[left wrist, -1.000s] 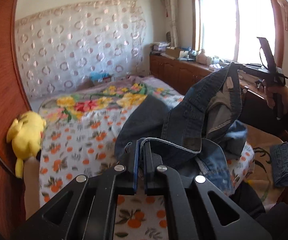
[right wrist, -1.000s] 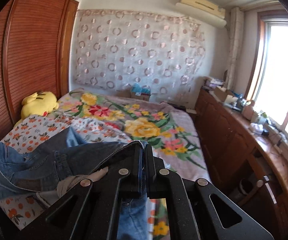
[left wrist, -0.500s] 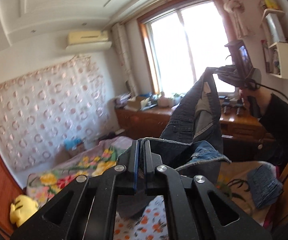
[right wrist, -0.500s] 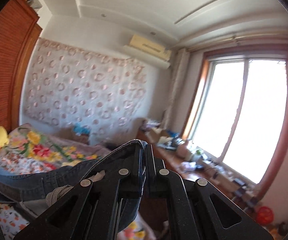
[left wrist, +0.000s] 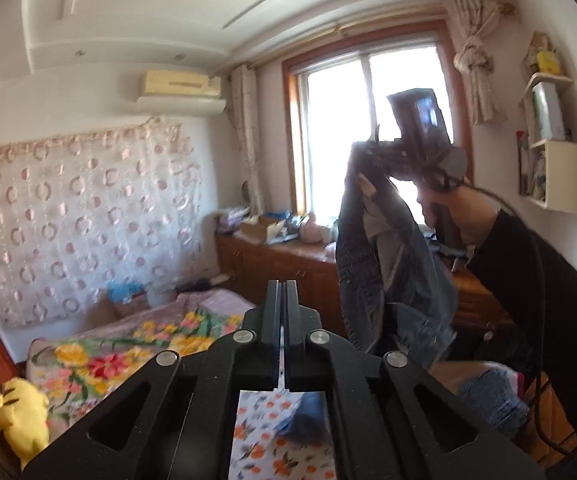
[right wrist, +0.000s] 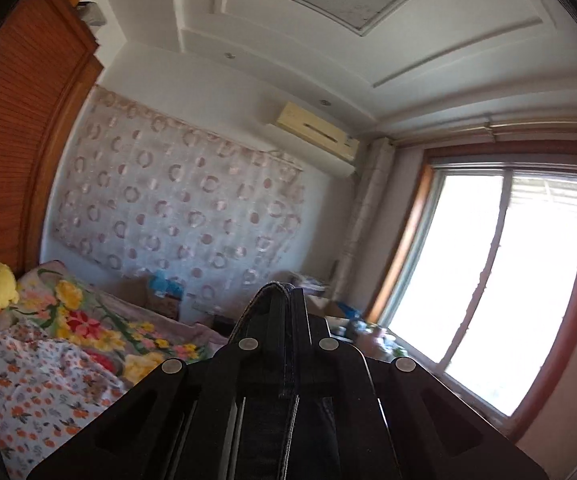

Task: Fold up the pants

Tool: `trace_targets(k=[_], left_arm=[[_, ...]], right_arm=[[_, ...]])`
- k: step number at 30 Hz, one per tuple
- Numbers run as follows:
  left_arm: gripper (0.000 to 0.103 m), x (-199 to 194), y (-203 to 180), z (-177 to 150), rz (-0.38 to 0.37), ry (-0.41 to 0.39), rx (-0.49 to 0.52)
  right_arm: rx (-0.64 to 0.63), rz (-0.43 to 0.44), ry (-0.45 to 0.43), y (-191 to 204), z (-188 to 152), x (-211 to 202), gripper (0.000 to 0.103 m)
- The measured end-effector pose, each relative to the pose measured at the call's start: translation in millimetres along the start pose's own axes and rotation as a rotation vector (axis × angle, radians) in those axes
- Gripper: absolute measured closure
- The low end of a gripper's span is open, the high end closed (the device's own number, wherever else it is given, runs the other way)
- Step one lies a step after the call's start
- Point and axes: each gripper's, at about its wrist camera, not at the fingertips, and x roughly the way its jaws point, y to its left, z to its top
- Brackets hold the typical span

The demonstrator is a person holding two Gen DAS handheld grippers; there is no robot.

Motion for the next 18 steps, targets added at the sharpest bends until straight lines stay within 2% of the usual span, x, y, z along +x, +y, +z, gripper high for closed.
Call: trace_targets(k=[2,6,11,14,18], left_arm=[[0.102,3.6,17.9,-30.0,0.053,0.042,-0.002],[0.102,1.1,67.8,-81.1,0.135,0.101,-0.104],[0.102,-14.1,119.6,-134.1,0.272,0.152,-0.168],[0.101,-15.5,138.3,-161.8,0.327,0.188,-0.206],[0.099,-5.5,150.2,-190.0,0.364,0.245,-0.258]], right_arm=[[-0.065,0.1,-0.002,60.1,-2.8,9.3,0.101],[-0.11,0.326,-0.008,183.5,-8.2,15.7,0.101],[-0.132,0.554,0.022,297.0,-26.2,39.8,0.101],[-0.133,0.671,0.101,355.1,-53.8,88.3,0.101],[-0.174,0.765,0.275,423.2,-122.6,139.7,0.1]])
